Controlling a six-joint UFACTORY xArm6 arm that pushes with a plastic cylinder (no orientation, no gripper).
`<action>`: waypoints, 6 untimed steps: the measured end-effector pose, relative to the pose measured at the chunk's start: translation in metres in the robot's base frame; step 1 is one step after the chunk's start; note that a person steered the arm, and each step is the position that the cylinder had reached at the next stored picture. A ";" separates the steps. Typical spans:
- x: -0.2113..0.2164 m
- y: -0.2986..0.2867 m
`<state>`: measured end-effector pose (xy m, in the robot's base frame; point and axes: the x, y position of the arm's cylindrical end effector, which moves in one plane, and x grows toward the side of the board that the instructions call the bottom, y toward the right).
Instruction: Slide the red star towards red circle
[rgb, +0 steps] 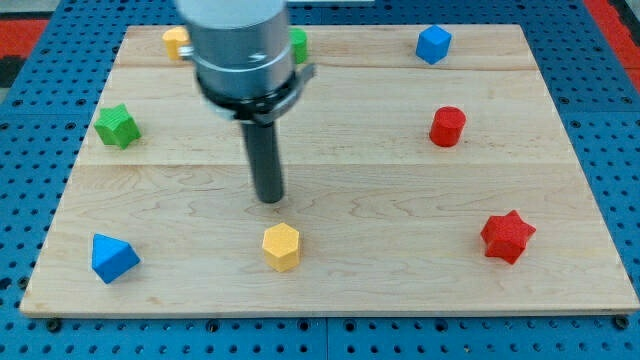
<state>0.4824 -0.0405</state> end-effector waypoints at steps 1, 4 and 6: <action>-0.010 0.041; 0.041 0.317; 0.073 0.233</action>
